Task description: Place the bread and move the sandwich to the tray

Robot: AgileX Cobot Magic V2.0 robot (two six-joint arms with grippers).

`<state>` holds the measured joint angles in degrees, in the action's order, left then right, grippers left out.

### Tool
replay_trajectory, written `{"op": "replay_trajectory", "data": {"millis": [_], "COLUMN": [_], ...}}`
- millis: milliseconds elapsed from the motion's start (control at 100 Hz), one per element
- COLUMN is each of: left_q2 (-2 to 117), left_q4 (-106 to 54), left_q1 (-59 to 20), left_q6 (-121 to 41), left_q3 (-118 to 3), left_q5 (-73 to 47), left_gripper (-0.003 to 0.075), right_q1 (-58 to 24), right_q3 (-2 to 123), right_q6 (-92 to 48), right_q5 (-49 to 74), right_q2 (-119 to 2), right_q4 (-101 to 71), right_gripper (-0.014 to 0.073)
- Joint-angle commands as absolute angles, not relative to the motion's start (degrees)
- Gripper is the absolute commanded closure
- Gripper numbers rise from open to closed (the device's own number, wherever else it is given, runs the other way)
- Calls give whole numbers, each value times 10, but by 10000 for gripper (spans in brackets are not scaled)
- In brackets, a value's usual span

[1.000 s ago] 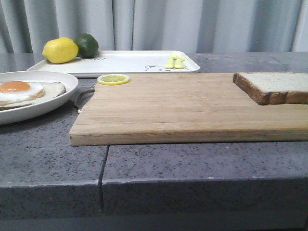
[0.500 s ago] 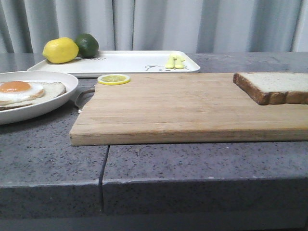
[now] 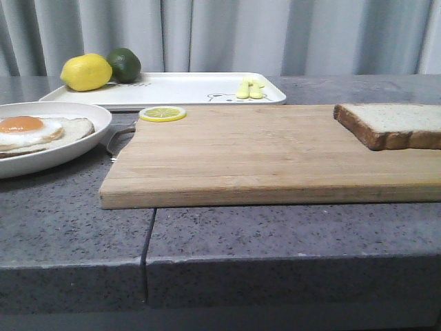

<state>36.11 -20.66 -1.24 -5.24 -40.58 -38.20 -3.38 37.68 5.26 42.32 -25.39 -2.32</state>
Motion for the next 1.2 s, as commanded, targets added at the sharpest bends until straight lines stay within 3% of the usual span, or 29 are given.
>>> {"op": "replay_trajectory", "data": {"millis": [0, 550, 770, 1190], "left_q2": [364, 364, 364, 364], "left_q4": [-221, -221, -221, -221], "left_q1": [-11, -11, -11, -11], "left_q6": [-49, -49, -49, -49], "left_q3": [-426, -426, -426, -426], "left_q5": [-347, -347, -347, -347], "left_gripper": [300, 300, 300, 300], "right_q1": [-31, -28, -1, 150], "right_q3": [394, 394, 394, 394], "right_q6": [48, 43, -47, -304], "right_q5": [379, 373, 365, 358], "right_q2": [-262, -262, -290, -425], "right_q4": [-23, -64, -152, -484], "right_gripper": [125, 125, 127, 127]}}
